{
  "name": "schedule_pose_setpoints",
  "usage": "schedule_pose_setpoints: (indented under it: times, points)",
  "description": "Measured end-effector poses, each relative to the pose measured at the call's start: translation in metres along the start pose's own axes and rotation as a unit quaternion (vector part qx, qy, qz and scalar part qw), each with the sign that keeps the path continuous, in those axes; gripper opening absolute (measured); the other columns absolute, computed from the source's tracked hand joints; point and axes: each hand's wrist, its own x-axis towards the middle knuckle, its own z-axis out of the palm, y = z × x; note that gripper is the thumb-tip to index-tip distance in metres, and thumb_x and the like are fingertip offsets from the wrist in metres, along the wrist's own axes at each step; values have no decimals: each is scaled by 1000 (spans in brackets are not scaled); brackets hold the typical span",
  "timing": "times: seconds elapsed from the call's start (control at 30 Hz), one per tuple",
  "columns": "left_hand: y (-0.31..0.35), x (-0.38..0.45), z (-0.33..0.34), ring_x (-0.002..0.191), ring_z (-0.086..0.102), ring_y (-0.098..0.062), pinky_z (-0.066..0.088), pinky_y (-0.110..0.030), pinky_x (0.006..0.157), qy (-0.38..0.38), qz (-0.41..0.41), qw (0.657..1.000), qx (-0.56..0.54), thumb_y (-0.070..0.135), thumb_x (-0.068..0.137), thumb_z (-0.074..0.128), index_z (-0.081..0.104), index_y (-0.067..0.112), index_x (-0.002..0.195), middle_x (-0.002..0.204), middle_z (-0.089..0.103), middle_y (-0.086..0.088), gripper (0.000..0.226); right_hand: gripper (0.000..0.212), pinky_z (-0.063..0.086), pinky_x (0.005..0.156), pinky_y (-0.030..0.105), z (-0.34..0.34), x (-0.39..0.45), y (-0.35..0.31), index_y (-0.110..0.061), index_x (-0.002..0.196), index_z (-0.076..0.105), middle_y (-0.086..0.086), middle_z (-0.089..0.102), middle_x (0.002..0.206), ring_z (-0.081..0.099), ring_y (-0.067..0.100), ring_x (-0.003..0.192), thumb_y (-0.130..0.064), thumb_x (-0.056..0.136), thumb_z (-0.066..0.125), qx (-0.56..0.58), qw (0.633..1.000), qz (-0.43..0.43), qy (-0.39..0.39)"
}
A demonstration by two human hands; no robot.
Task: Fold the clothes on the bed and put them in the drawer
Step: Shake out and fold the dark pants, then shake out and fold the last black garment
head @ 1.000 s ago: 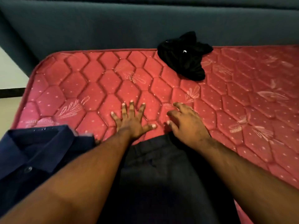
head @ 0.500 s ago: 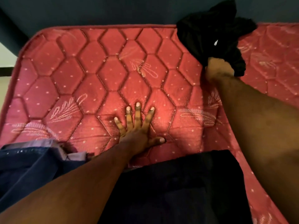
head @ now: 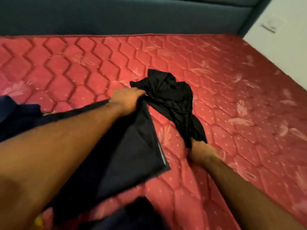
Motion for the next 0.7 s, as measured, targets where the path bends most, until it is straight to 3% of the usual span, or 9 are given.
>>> schedule_pose_setpoints:
  times: [0.07,0.13,0.23,0.3,0.43,0.53,0.6,0.67,0.7]
  points:
    - [95,-46,3,132,44,-20,33,-47,105,53,141,988,19,21,84,46,48,35,136,139,50,8,55,41,47,93,40,27,-51,19,-19,132,47,12,60,128,59,34,116,-26,92,44,12,1000,-2,-7]
    - [172,-103,26,128,48,-22,37,-44,104,25,207,978,-5,21,82,45,52,33,135,136,54,5,55,36,47,93,37,52,-108,35,-14,126,53,12,60,128,58,33,117,-25,92,45,28,999,-9,-27]
    - [247,-202,73,126,51,-31,43,-42,102,-140,200,968,-60,9,87,52,49,24,141,139,51,-9,55,40,47,96,38,84,-188,48,-13,127,56,12,59,130,58,30,119,-25,89,50,93,991,-35,-86]
    - [271,-272,99,121,52,-34,45,-43,96,-155,170,973,16,15,92,51,49,29,139,133,46,-10,49,43,45,98,38,107,-245,59,-12,131,55,12,57,134,56,29,122,-24,90,51,129,982,-71,-115]
    - [273,-375,104,114,51,-31,40,-41,90,-32,105,985,133,29,95,47,62,29,121,123,49,-7,30,37,48,94,37,144,-341,89,-14,124,59,12,60,127,59,32,117,-27,89,55,149,987,-49,-28]
    - [272,-420,76,101,58,-31,49,-43,82,90,134,973,164,36,68,68,73,26,89,118,58,-7,23,33,47,90,38,138,-395,110,-18,116,63,8,53,124,58,33,110,-32,86,60,155,979,-82,102]
    - [271,-431,52,116,56,-33,46,-54,93,160,180,963,121,41,61,64,73,24,75,130,59,-7,24,30,47,84,35,118,-413,122,-17,108,66,6,54,115,58,30,104,-36,84,65,177,963,-137,153]
    - [268,-443,24,129,50,-25,29,-62,105,194,223,955,24,47,62,55,71,24,69,130,62,4,28,22,43,70,31,87,-428,140,-15,92,69,5,62,97,62,26,93,-34,80,71,216,946,-180,162]
    - [265,-449,9,131,47,-15,17,-57,112,191,238,951,-47,48,63,54,71,22,71,124,65,10,31,20,40,65,31,71,-436,149,-16,87,69,3,64,88,63,24,87,-33,78,73,213,943,-195,163]
